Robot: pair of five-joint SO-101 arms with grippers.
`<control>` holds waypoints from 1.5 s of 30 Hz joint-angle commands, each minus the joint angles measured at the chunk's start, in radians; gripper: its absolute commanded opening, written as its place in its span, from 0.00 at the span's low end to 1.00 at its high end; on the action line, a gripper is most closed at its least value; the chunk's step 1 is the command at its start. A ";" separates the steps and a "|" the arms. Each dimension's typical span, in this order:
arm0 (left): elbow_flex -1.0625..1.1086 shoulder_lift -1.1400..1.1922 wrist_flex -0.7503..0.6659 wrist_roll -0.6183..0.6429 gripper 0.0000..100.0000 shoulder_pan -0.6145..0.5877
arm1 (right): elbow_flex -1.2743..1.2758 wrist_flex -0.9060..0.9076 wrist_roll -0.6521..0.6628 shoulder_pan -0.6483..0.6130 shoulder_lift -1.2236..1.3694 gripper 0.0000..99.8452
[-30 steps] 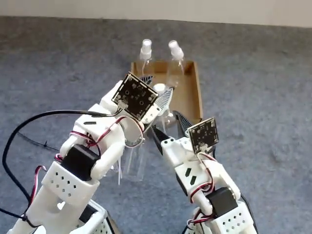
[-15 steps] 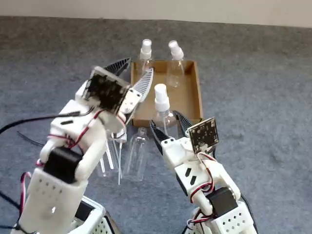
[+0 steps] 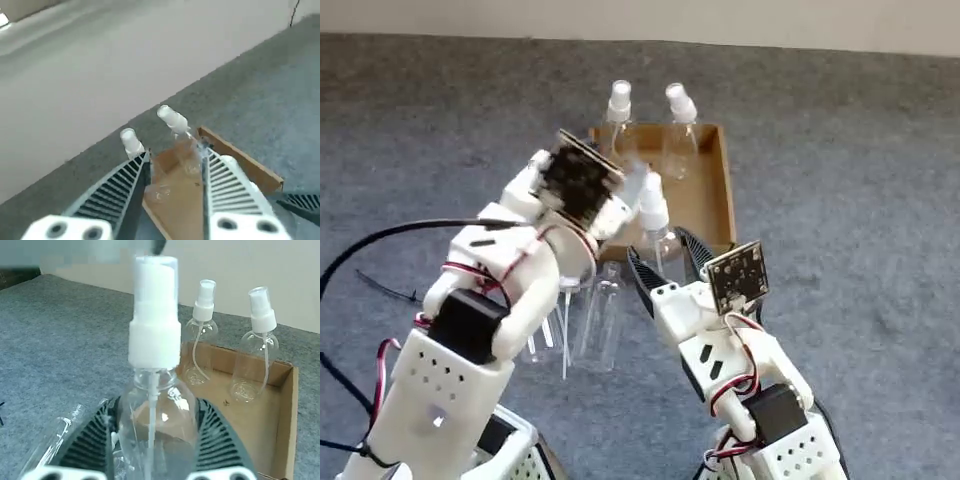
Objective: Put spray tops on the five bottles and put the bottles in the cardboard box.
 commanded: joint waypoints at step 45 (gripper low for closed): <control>0.177 -0.042 0.419 -0.006 0.16 -0.286 | -0.530 0.081 0.029 0.064 0.536 0.00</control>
